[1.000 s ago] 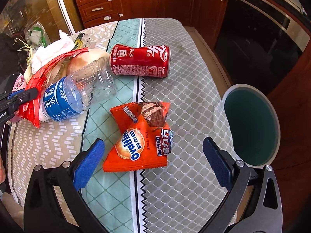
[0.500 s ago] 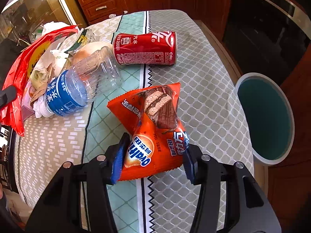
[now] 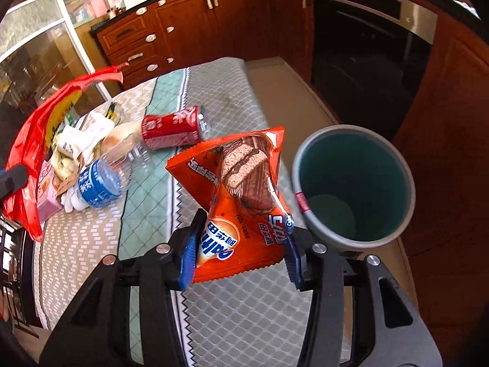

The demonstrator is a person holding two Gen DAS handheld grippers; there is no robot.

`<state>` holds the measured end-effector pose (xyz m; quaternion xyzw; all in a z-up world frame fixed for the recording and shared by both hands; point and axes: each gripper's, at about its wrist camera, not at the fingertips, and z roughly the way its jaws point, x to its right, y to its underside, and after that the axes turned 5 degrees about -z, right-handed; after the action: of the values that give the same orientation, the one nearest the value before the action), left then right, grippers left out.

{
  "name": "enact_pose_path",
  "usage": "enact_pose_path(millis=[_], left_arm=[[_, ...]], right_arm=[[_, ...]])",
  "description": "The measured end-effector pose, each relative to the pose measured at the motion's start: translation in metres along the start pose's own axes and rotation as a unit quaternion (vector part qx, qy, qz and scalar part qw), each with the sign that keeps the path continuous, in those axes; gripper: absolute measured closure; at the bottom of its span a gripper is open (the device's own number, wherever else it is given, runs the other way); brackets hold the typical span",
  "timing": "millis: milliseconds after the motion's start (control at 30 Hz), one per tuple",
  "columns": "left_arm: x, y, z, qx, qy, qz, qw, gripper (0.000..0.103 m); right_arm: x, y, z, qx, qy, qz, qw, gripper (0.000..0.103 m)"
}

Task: Collect trash
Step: 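Carry both wrappers over the trash bin and open both tools to drop them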

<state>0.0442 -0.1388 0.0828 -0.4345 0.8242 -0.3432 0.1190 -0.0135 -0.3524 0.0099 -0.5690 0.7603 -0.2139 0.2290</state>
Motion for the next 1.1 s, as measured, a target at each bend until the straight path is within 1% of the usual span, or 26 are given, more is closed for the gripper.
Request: enact_pose_path(millis=[67, 133, 233, 333, 400, 533, 633, 667, 700, 733, 767, 800, 933, 967, 1033, 1100], left_arm=[[0.025, -0.009, 0.019, -0.015, 0.03, 0.021, 0.9992, 0.082], [0.05, -0.019, 0.046, -0.034, 0.059, 0.034, 0.9971, 0.082], [0.087, -0.029, 0.087, -0.053, 0.073, 0.058, 0.9942, 0.082], [0.117, -0.037, 0.132, -0.093, 0.102, 0.064, 0.9884, 0.082], [0.134, -0.042, 0.161, -0.12, 0.121, 0.062, 0.9835, 0.082], [0.162, -0.049, 0.212, -0.155, 0.141, 0.062, 0.9759, 0.081], [0.174, -0.048, 0.241, -0.182, 0.144, 0.064, 0.9707, 0.075], [0.175, -0.05, 0.25, -0.185, 0.135, 0.065, 0.9713, 0.066], [0.176, -0.051, 0.254, -0.184, 0.127, 0.065, 0.9726, 0.055], [0.176, -0.051, 0.256, -0.178, 0.123, 0.064, 0.9742, 0.049], [0.175, -0.052, 0.255, -0.169, 0.12, 0.063, 0.9763, 0.041], [0.179, -0.054, 0.255, -0.159, 0.118, 0.065, 0.9779, 0.039], [0.176, -0.057, 0.248, -0.146, 0.112, 0.078, 0.9799, 0.038], [0.173, -0.057, 0.243, -0.14, 0.108, 0.08, 0.9811, 0.038], [0.159, -0.057, 0.232, -0.128, 0.103, 0.08, 0.9833, 0.036], [0.151, -0.051, 0.226, -0.117, 0.097, 0.072, 0.9858, 0.033]], right_arm=[[0.027, -0.002, -0.009, 0.005, 0.019, 0.015, 1.0, 0.058], [0.051, -0.006, -0.009, 0.003, 0.039, 0.025, 0.999, 0.058], [0.089, -0.006, -0.005, -0.013, 0.064, 0.045, 0.997, 0.058], [0.122, -0.004, -0.002, -0.025, 0.077, 0.073, 0.994, 0.058], [0.137, -0.001, 0.0, -0.03, 0.088, 0.082, 0.992, 0.058], [0.156, 0.002, 0.009, -0.049, 0.104, 0.092, 0.989, 0.057], [0.167, -0.002, 0.02, -0.059, 0.108, 0.1, 0.987, 0.057], [0.17, -0.005, 0.024, -0.061, 0.108, 0.104, 0.987, 0.057], [0.172, -0.006, 0.028, -0.063, 0.107, 0.107, 0.986, 0.057], [0.174, -0.008, 0.032, -0.066, 0.107, 0.108, 0.986, 0.057], [0.177, -0.01, 0.037, -0.068, 0.106, 0.108, 0.986, 0.057], [0.175, -0.013, 0.041, -0.07, 0.105, 0.106, 0.986, 0.057], [0.171, -0.02, 0.053, -0.072, 0.101, 0.102, 0.987, 0.057], [0.173, -0.015, 0.051, -0.07, 0.1, 0.101, 0.987, 0.057], [0.171, -0.018, 0.058, -0.072, 0.098, 0.1, 0.988, 0.056], [0.168, -0.019, 0.064, -0.076, 0.094, 0.099, 0.988, 0.049]])
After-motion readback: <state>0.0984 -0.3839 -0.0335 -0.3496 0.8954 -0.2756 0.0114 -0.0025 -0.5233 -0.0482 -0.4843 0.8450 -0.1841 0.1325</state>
